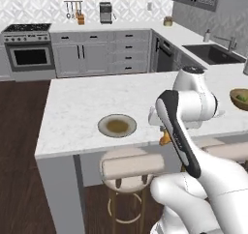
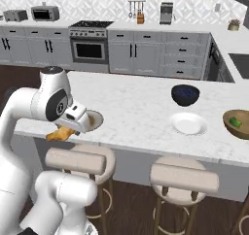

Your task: Pick the chicken drumstick and broccoli from their plates and place them in the bowl. Then put the bowl in the fridge.

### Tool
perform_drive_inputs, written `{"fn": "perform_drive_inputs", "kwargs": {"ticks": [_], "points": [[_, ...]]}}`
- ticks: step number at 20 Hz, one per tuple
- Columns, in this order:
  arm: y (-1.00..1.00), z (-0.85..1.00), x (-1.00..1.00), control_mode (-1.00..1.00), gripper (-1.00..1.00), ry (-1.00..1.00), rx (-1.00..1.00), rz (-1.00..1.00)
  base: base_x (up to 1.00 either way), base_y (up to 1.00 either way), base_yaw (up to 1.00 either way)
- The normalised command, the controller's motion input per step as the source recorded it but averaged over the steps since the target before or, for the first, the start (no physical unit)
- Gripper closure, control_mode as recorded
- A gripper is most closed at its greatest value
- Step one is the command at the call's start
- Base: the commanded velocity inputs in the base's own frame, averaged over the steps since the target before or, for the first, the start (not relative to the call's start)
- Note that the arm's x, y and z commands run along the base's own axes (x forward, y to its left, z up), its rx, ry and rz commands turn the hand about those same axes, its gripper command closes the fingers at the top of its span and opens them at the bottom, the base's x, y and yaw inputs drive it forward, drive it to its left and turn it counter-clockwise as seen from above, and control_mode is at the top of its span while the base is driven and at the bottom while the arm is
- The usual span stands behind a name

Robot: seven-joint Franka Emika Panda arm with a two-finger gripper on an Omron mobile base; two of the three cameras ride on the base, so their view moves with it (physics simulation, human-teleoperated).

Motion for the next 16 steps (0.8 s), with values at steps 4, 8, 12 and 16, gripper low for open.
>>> {"fn": "perform_drive_inputs", "kwargs": {"ticks": [4, 8, 12, 16], "points": [[0.0, 0.0, 0.0, 1.0, 1.0, 0.0, 0.0, 0.0, -0.36, -1.0, 0.0], [0.0, 0.0, 0.0, 1.0, 1.0, 0.0, 0.0, 0.0, -0.24, -1.0, 0.0], [0.0, 0.0, 0.0, 1.0, 1.0, 0.0, 0.0, 0.0, -0.04, -1.0, 0.0], [0.0, 0.0, 0.0, 1.0, 1.0, 0.0, 0.0, 0.0, 0.03, -1.0, 0.0]]}}
